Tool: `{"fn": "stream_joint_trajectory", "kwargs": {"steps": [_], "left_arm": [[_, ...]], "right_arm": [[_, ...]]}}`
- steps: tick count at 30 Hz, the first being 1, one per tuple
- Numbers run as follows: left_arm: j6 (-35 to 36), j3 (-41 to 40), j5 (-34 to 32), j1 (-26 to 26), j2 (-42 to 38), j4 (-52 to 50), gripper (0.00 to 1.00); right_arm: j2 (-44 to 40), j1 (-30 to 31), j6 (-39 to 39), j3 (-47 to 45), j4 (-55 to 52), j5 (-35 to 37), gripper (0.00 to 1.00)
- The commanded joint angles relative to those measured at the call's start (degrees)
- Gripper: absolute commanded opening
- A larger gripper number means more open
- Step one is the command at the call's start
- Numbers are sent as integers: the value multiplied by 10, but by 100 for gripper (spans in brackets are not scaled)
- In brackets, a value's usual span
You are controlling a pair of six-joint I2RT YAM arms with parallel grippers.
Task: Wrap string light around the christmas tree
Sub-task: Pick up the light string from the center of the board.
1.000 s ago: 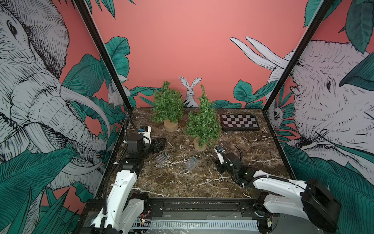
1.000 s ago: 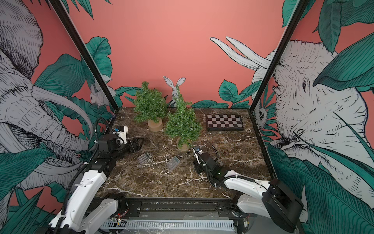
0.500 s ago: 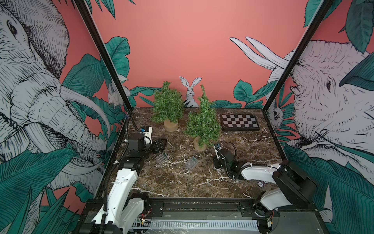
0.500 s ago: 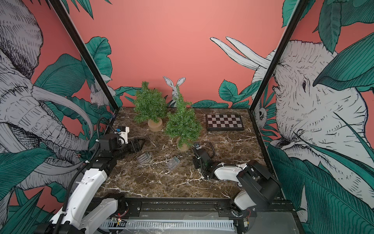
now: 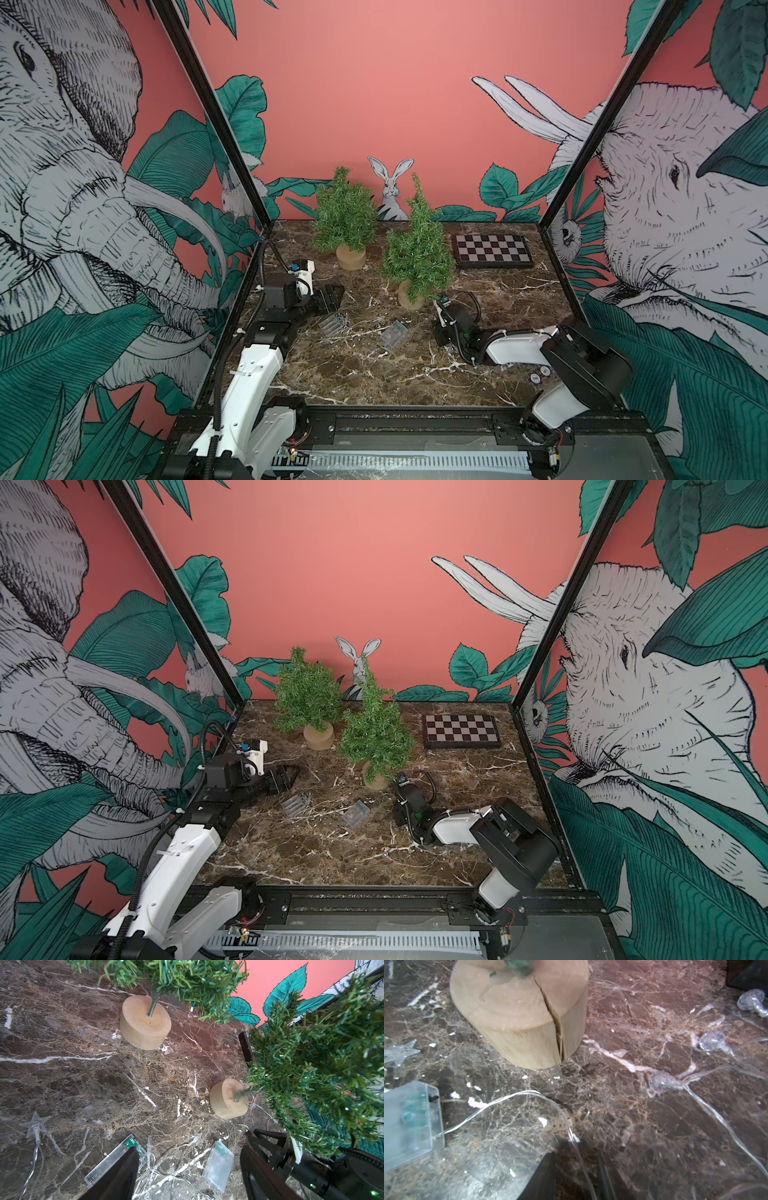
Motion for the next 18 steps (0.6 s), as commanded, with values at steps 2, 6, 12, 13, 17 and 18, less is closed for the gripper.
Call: {"fn": "stream_joint_trajectory", "kwargs": {"steps": [2, 6, 12, 13, 17, 18], "left_arm": [[0, 18, 10, 1, -3, -4, 78], [-1, 19, 21, 1, -5, 0, 79], [3, 18, 33, 1, -8, 4, 80], [3, 18, 40, 1, -7, 6, 80], [0, 17, 71, 1, -3, 20, 78], [-4, 16, 86, 1, -1, 29, 77]], "right_arm": [[20, -1, 16, 16, -3, 30, 29], [29, -2, 5, 19, 3, 13, 13], [23, -1, -12, 11, 31, -24, 0], [14, -1, -13, 3, 40, -27, 0], [-46, 3, -28, -39, 94, -28, 0], [-64, 4, -36, -50, 109, -30, 0]]}}
